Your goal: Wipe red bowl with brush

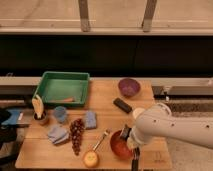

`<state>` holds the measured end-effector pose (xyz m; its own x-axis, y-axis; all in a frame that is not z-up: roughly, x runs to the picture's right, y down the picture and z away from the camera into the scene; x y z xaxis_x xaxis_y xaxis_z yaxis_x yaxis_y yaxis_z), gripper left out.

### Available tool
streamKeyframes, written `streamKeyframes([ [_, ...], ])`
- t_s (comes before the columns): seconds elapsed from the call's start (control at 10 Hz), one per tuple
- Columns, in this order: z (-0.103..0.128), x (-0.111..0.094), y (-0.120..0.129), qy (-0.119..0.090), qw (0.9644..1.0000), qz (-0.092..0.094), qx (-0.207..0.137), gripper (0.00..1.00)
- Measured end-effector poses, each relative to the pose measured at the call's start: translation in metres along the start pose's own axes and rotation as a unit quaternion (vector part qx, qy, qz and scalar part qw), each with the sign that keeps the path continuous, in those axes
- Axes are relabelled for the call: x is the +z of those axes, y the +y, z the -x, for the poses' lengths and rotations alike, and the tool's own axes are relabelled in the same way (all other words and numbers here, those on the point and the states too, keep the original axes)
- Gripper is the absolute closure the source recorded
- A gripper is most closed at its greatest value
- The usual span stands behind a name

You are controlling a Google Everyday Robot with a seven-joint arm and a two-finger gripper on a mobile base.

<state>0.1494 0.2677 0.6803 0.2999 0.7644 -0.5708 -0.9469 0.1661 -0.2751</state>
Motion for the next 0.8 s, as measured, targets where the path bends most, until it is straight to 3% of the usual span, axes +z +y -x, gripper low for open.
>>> streamKeyframes([
  [0.5, 0.009, -0.009, -0.018, -0.007, 0.9997, -0.020, 0.011, 1.00],
  [0.8, 0.034, -0.005, -0.004, -0.007, 0.9997, -0.018, -0.017, 1.00],
])
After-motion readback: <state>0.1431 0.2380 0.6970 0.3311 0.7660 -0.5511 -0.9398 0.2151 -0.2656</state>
